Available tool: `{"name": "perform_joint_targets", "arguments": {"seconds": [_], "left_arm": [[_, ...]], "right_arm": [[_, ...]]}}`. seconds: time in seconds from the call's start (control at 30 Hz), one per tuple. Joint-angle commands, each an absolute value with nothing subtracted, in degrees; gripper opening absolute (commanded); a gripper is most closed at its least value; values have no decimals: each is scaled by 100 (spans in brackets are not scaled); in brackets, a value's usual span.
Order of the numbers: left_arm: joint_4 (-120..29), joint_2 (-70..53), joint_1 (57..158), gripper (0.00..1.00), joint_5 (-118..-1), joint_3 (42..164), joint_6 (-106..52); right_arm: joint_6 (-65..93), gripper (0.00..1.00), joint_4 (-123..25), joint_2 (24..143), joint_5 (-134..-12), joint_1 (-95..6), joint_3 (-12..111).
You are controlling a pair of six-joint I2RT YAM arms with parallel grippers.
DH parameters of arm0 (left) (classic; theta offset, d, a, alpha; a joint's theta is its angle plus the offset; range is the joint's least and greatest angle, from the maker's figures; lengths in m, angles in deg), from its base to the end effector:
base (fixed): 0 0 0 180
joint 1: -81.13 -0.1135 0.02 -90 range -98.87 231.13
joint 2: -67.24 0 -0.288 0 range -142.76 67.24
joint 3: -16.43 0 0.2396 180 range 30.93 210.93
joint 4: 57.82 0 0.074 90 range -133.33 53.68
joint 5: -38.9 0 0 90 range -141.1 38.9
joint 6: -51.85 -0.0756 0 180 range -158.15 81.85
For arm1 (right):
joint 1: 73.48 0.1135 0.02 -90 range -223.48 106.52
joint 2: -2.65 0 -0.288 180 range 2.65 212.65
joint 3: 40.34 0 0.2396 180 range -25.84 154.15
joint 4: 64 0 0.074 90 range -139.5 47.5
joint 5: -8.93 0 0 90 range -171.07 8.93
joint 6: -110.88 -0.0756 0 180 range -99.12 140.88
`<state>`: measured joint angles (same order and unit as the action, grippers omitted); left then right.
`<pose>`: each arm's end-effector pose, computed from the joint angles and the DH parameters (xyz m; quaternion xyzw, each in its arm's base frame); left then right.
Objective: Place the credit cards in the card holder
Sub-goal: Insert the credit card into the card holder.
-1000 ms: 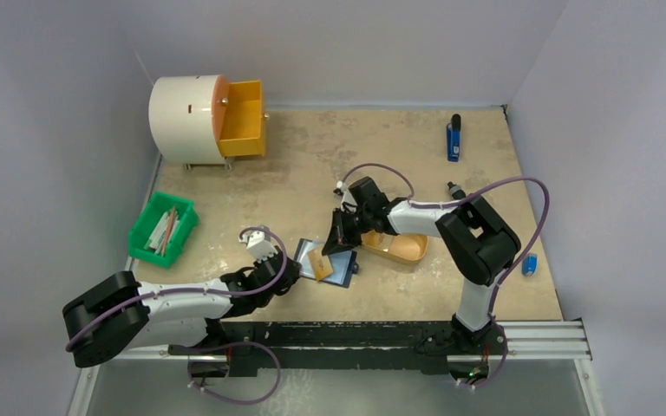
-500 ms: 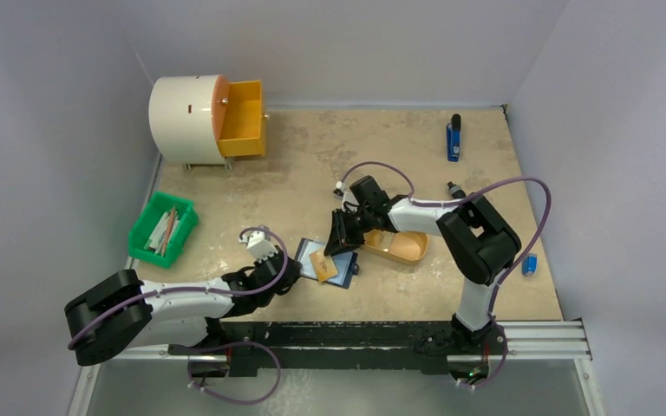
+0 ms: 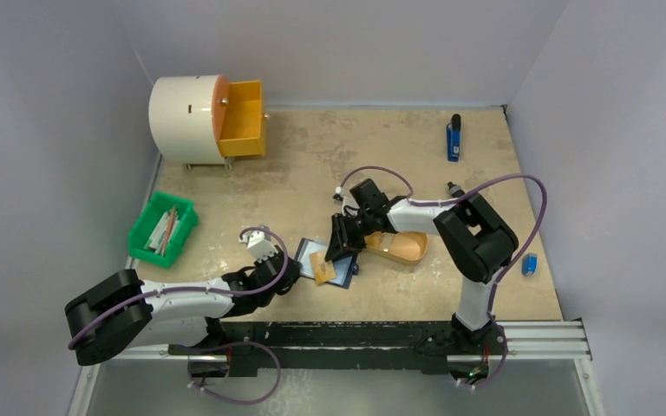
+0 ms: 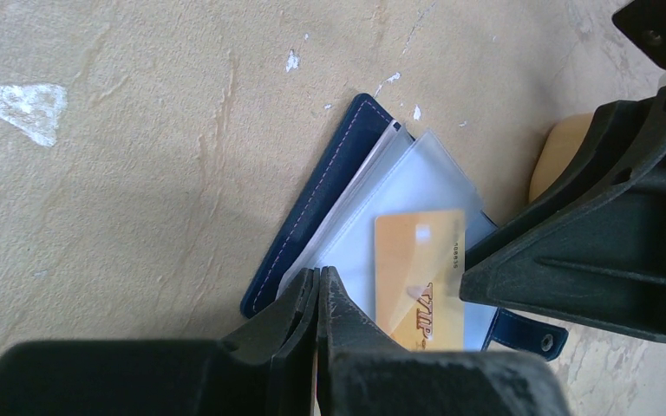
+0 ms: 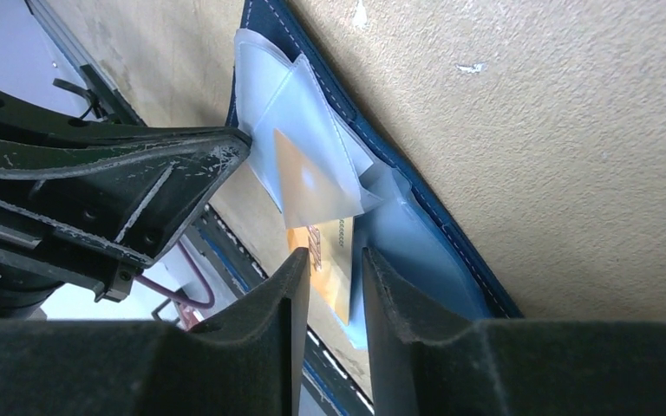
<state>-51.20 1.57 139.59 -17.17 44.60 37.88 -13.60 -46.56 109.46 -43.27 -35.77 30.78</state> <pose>0.1351 -0.1395 0.1349 -0.2469 0.8531 -0.2399 0.3920 0.2708 0.2679 0.1424 -0.1277 0.8943 0.4246 0.0607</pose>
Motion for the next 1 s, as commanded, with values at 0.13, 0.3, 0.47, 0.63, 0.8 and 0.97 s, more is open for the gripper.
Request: {"name": "perform_joint_targets", "arguments": {"seconds": [0.13, 0.3, 0.47, 0.63, 0.8, 0.97], "left_arm": [[-4439, -43, 13916, 0, -1587, 4441, 3824], [-4385, 4, 13914, 0, -1573, 4434, 3826], [-4121, 197, 13914, 0, -1497, 4426, 3884], [-3987, 404, 13914, 0, -1439, 4377, 3957], [-3973, 406, 13914, 0, -1461, 4390, 3953], [-3987, 396, 13914, 0, -1488, 4402, 3928]], "right_arm": [[-1416, 13, -4655, 11087, -4340, -3534, 2882], [-1630, 1, -4852, 11015, -4332, -3511, 2778], [-1828, 0, -4924, 10631, -4283, -3546, 2546], [-2290, 0, -5370, 10202, -4534, -3627, 2175], [-2638, 0, -5793, 10185, -4674, -3624, 2013], [-2976, 0, -6086, 10247, -4904, -3627, 1989]]}}
